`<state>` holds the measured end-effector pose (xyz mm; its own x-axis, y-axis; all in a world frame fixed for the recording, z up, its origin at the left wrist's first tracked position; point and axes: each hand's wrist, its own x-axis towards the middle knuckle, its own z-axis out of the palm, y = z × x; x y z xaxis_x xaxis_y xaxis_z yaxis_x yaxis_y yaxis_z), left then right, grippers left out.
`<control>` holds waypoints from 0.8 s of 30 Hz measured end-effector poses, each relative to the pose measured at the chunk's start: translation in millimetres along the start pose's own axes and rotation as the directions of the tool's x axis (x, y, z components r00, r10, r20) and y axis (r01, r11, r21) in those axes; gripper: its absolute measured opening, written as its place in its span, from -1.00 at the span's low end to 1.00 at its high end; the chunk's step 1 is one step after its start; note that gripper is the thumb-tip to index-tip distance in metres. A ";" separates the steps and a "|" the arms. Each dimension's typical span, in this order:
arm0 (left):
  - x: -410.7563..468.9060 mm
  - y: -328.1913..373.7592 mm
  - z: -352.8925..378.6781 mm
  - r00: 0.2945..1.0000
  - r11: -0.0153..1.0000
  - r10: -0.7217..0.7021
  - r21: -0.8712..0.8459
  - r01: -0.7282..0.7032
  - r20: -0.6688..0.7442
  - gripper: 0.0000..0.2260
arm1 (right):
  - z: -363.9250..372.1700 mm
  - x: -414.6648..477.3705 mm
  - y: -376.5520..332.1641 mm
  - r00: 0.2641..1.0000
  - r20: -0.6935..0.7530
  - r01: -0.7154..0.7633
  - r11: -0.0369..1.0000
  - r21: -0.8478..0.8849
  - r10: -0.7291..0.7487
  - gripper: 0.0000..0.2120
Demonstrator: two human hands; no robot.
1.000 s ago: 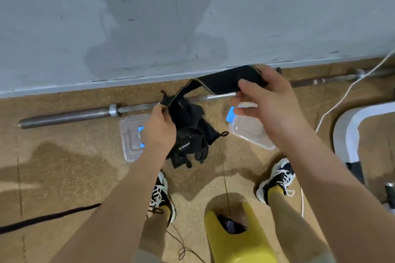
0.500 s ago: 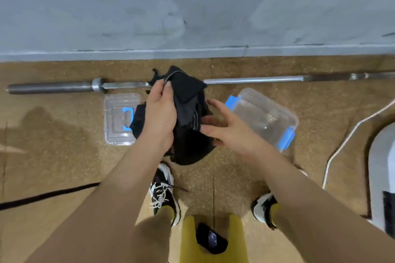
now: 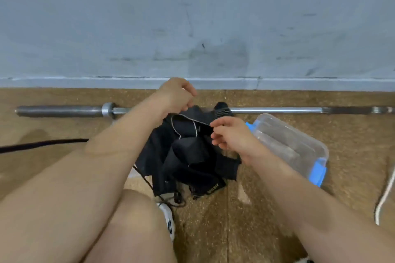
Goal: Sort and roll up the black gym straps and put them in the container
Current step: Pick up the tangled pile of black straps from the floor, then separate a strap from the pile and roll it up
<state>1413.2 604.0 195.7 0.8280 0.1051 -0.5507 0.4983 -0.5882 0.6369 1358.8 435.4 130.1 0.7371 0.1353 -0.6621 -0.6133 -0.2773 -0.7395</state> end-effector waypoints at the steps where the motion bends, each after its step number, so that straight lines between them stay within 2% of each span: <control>1: -10.3 8.8 -2.5 0.999 0.999 0.038 0.032 -0.038 0.008 -0.78 | -2.2 -8.2 -1.1 1.000 -0.019 0.009 1.000 -0.006 -0.009 -0.81; 5: -75.3 37.5 -11.6 0.971 0.972 0.227 0.082 -0.221 -0.074 -0.73 | -7.5 -57.7 -8.6 0.992 -0.053 0.106 0.991 -0.086 -0.111 -0.82; 8: -137.2 43.0 -15.0 0.938 0.944 0.317 0.136 -0.299 -0.139 -0.74 | -8.3 -107.3 -11.2 0.972 -0.068 0.209 0.963 -0.168 -0.223 -0.81; 11: -194.6 37.7 -4.4 0.918 0.900 0.375 0.288 -0.327 -0.131 -0.73 | -8.8 -149.3 -1.2 0.929 -0.074 0.315 0.878 -0.359 -0.363 -0.79; 13: -225.3 34.7 7.4 0.904 0.851 0.408 0.411 -0.328 -0.124 -0.74 | -8.5 -168.3 5.3 0.902 -0.094 0.334 0.820 -0.464 -0.421 -0.76; 16: -254.3 31.6 28.0 0.884 0.725 0.463 0.601 -0.335 -0.066 -0.72 | -2.7 -186.0 16.1 0.885 -0.100 0.343 0.783 -0.520 -0.454 -0.75; 18: -254.6 27.5 40.5 0.888 0.697 0.460 0.628 -0.347 -0.020 -0.74 | 5.8 -189.7 21.0 0.888 -0.052 0.351 0.747 -0.565 -0.457 -0.76; 21: -228.5 7.5 55.2 0.902 0.762 0.427 0.564 -0.317 -0.070 -0.80 | 18.1 -174.3 31.7 0.895 -0.034 0.379 0.799 -0.466 -0.445 -0.73; 24: -188.4 -36.4 81.0 0.941 0.823 0.325 0.518 -0.231 -0.096 -0.80 | 27.1 -140.4 56.6 0.940 -0.043 0.311 0.903 -0.296 -0.338 -0.71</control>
<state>1218.2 540.6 232.6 0.9657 -0.0151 -0.2591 0.0855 -0.9242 0.3723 1212.9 426.5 177.9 0.9125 0.1801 -0.3673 -0.2405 -0.4901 -0.8379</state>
